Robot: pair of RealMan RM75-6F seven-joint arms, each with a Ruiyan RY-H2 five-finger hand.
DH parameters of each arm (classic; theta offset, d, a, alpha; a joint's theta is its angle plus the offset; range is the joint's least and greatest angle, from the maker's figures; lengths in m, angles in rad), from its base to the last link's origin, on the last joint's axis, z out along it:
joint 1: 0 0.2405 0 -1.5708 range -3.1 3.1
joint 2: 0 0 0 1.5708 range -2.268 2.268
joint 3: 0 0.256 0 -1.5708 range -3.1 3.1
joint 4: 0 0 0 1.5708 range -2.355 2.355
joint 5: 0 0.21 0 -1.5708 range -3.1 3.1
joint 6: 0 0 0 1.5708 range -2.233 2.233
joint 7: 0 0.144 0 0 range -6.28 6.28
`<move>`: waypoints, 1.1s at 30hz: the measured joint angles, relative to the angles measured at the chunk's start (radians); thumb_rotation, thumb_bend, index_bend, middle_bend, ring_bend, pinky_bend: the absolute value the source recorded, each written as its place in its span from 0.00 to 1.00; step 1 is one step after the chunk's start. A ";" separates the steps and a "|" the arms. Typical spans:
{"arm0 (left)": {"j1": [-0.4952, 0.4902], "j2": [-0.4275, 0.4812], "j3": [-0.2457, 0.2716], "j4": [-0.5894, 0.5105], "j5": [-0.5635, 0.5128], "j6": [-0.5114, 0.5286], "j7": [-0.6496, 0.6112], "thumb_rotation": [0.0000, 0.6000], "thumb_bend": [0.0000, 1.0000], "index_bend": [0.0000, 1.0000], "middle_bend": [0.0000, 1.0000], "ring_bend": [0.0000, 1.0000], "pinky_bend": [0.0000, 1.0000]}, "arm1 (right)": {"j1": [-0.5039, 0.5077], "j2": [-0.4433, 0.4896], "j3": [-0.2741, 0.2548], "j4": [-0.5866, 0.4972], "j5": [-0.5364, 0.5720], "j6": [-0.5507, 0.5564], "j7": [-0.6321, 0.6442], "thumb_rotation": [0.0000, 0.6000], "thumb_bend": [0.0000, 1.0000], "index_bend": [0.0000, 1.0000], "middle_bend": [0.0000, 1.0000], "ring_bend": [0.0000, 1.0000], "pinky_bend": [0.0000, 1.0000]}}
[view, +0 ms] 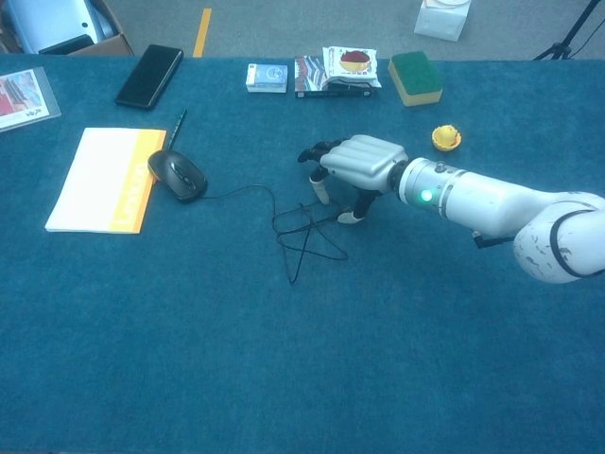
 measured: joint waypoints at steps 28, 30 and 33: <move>0.009 0.000 -0.005 0.010 0.000 0.002 -0.013 1.00 0.02 0.43 0.30 0.33 0.50 | 0.008 0.001 -0.008 -0.009 0.042 -0.002 -0.041 1.00 0.31 0.59 0.08 0.00 0.13; 0.008 0.000 -0.005 0.009 0.000 0.001 -0.011 1.00 0.02 0.43 0.29 0.33 0.50 | 0.005 0.008 -0.008 -0.019 0.043 0.005 -0.045 1.00 0.31 0.60 0.08 0.00 0.13; 0.007 -0.001 -0.004 0.008 0.003 0.001 -0.008 1.00 0.02 0.43 0.29 0.33 0.49 | 0.001 0.015 -0.009 -0.030 0.046 0.013 -0.052 1.00 0.31 0.61 0.08 0.00 0.13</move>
